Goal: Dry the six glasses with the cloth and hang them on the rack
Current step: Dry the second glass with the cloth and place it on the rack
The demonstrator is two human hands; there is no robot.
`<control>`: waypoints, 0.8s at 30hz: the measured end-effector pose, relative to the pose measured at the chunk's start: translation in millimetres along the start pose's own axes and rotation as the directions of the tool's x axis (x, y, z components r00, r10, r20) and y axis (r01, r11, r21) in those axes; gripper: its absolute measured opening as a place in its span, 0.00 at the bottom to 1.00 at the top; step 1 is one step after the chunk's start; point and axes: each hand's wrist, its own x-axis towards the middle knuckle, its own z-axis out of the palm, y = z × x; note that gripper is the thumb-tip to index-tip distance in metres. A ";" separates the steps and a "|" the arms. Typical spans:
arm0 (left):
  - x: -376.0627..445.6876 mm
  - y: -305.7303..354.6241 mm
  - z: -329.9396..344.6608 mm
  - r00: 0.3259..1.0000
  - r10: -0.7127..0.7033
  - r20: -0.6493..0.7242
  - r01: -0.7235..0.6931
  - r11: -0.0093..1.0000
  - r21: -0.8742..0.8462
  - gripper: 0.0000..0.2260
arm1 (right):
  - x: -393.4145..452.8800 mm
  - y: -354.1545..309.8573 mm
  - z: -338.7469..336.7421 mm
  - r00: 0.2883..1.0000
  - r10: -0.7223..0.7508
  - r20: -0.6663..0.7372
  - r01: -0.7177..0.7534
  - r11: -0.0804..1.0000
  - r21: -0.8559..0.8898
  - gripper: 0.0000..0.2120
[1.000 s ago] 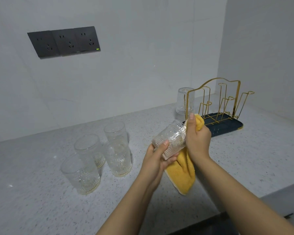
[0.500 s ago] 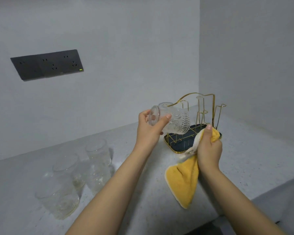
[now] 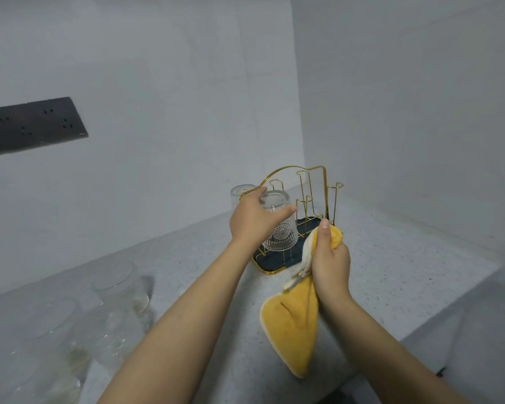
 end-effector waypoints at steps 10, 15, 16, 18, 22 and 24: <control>-3.5 -9.9 14.8 0.997 -0.054 0.049 0.048 0.991 0.129 0.40 | 6.7 9.8 -5.1 0.994 0.103 0.034 -0.101 0.993 -0.054 0.22; -12.1 -12.4 11.4 0.993 -0.084 0.080 0.082 0.996 0.030 0.39 | 6.9 10.4 -5.9 0.944 0.309 0.118 -0.312 0.950 0.007 0.31; -15.5 -13.9 7.7 0.993 -0.094 0.074 0.096 0.995 -0.012 0.38 | 5.0 9.2 -6.4 0.923 0.351 0.158 -0.365 0.928 0.071 0.33; -25.6 -15.3 0.6 0.994 -0.104 0.042 0.107 0.989 -0.103 0.33 | 0.6 4.5 -7.9 0.889 0.383 0.251 -0.439 0.867 0.236 0.29; -61.9 -21.6 -22.6 0.996 -0.083 0.030 0.088 0.955 -0.282 0.17 | -14.7 -6.2 -1.9 0.836 0.342 0.429 -0.514 0.760 0.398 0.26; -83.5 -26.5 -34.1 0.989 -0.073 0.130 0.118 0.916 -0.384 0.12 | -25.5 -10.2 5.3 0.800 0.321 0.507 -0.550 0.732 0.403 0.28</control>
